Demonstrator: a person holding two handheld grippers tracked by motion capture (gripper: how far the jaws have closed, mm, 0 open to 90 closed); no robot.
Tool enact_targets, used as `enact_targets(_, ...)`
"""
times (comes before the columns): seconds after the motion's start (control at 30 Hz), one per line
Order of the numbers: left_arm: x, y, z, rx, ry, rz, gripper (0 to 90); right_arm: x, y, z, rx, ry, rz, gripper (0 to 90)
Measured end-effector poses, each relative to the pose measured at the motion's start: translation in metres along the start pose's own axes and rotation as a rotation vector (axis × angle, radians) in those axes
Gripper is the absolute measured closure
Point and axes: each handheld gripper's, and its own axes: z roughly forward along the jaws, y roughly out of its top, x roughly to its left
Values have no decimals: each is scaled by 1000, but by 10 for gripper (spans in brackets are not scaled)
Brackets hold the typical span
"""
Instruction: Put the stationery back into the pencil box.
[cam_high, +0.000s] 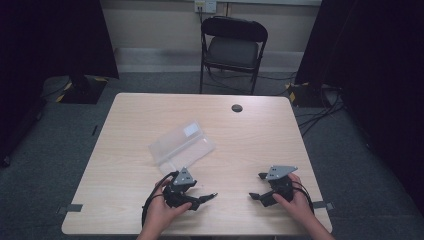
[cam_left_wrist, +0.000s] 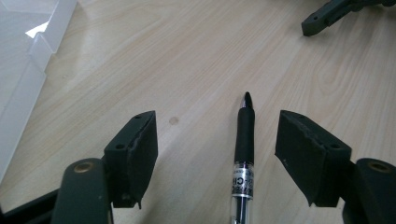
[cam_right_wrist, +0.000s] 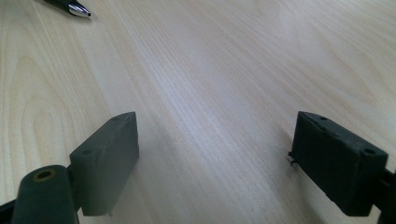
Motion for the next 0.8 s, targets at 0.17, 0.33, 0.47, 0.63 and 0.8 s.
enact_targets(0.17,-2,-2,3,18,-1,6,317,0,0,0,0,0,0,143)
enact_targets(0.33,-4,-3,5,32,-7,20,354,0,0,0,0,0,0,143)
enact_targets(0.47,-4,-4,6,42,-7,28,418,0,0,0,0,0,0,143)
enact_targets(0.63,-5,-6,7,43,-15,26,485,0,0,0,-1,0,-1,143)
enact_targets(0.8,-6,-5,7,57,-17,43,549,0,0,0,0,0,0,142)
